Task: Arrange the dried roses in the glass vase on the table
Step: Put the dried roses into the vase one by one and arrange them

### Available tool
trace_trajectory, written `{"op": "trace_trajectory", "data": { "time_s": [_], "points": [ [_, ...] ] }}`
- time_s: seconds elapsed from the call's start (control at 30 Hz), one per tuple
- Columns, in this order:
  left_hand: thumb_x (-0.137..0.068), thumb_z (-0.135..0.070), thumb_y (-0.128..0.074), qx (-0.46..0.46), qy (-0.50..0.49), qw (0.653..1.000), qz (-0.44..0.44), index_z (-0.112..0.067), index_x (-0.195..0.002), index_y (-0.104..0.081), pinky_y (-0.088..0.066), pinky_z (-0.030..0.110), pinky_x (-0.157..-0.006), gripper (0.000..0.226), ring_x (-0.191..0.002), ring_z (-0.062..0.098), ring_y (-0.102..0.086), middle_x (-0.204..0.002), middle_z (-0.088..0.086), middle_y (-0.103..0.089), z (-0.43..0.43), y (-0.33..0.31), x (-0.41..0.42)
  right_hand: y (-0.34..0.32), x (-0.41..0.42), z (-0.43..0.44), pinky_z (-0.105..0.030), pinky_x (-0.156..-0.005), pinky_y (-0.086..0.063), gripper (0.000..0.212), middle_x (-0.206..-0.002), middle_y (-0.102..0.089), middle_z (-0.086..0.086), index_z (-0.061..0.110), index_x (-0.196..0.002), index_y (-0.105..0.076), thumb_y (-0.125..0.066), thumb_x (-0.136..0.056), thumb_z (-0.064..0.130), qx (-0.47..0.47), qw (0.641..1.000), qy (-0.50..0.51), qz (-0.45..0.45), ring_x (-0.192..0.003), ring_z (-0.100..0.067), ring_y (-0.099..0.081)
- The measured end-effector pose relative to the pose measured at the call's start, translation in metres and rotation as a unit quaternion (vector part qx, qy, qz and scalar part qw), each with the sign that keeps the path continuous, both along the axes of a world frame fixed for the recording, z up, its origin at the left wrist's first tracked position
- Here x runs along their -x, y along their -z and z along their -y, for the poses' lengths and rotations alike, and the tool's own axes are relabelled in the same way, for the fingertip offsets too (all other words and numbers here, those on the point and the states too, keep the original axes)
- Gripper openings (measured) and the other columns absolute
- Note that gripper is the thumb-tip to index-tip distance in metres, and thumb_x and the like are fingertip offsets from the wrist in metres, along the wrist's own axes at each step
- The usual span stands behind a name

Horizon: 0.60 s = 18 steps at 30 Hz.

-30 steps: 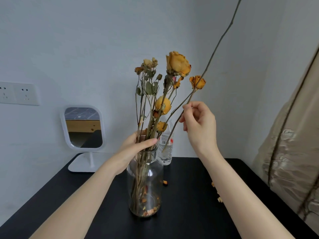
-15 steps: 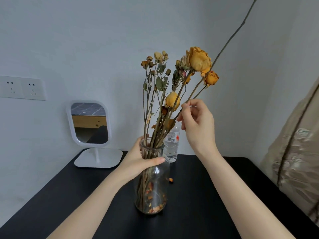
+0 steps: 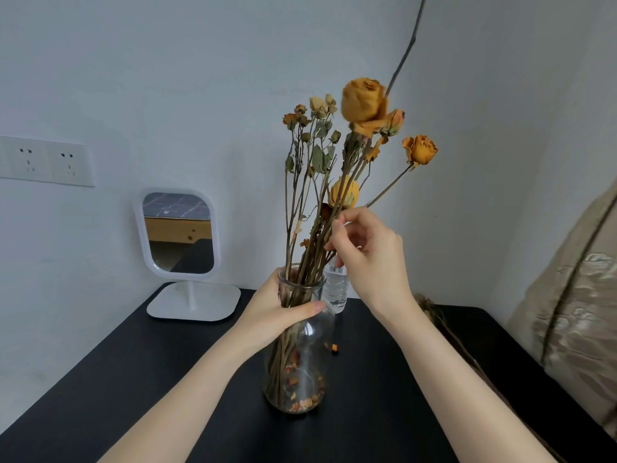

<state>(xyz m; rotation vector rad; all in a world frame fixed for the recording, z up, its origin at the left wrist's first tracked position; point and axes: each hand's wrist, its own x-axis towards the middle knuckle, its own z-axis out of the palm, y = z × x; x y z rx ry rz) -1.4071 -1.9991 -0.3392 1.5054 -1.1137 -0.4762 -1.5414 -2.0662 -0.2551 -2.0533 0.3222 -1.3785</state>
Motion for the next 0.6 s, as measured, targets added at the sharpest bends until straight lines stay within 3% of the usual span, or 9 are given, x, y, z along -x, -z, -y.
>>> {"op": "trace_trajectory", "data": {
  "time_s": [0.1, 0.23, 0.43, 0.53, 0.6],
  "points": [
    [-0.064, -0.042, -0.079, 0.002, 0.000, 1.000, 0.004, -0.045, -0.108, -0.048, -0.043, 0.021, -0.088, 0.053, -0.105, -0.001, -0.055, -0.111, -0.022, -0.060, 0.000, 0.000, 0.001, 0.001, 0.001, 0.002, -0.019, -0.054, -0.049, 0.009, -0.070, -0.065, -0.003, 0.021, -0.084, -0.059, -0.057, -0.090, 0.016, 0.002, 1.000, 0.014, -0.017, -0.058, -0.006, -0.055],
    [-0.064, -0.043, -0.079, 0.003, 0.000, 1.000, 0.008, -0.047, -0.105, -0.049, -0.042, 0.017, -0.084, 0.051, -0.103, -0.003, -0.056, -0.109, -0.024, -0.060, -0.001, 0.000, 0.001, -0.001, 0.004, 0.003, -0.016, -0.055, -0.048, 0.012, -0.068, -0.062, 0.004, 0.024, -0.079, -0.059, -0.059, -0.089, 0.018, 0.025, 0.998, 0.025, -0.045, -0.060, -0.007, -0.057],
    [-0.067, -0.037, -0.079, 0.010, -0.001, 1.000, 0.004, -0.045, -0.110, -0.049, -0.044, 0.015, -0.080, 0.054, -0.098, -0.009, -0.058, -0.106, -0.021, -0.063, -0.001, 0.001, 0.002, 0.009, 0.000, 0.004, -0.012, -0.054, -0.040, 0.009, -0.067, -0.057, 0.012, 0.023, -0.079, -0.060, -0.061, -0.088, 0.026, 0.070, 0.976, 0.057, -0.196, -0.060, -0.004, -0.054],
    [-0.067, -0.037, -0.079, 0.012, 0.001, 1.000, 0.006, -0.037, -0.118, -0.049, -0.046, 0.020, -0.086, 0.059, -0.102, -0.003, -0.059, -0.109, -0.017, -0.063, 0.000, 0.001, 0.002, 0.014, -0.002, 0.004, -0.013, -0.054, -0.040, 0.009, -0.065, -0.053, 0.015, 0.024, -0.080, -0.061, -0.061, -0.088, 0.028, 0.075, 0.971, 0.068, -0.218, -0.058, -0.004, -0.053],
    [-0.066, -0.039, -0.079, 0.013, 0.002, 1.000, 0.007, -0.040, -0.114, -0.049, -0.046, 0.019, -0.084, 0.057, -0.101, -0.003, -0.059, -0.109, -0.018, -0.063, 0.000, 0.002, 0.002, 0.013, -0.004, 0.003, -0.015, -0.054, -0.041, 0.010, -0.065, -0.053, 0.016, 0.022, -0.085, -0.065, -0.061, -0.088, 0.030, 0.073, 0.967, 0.069, -0.232, -0.058, -0.004, -0.053]
  ]
}}
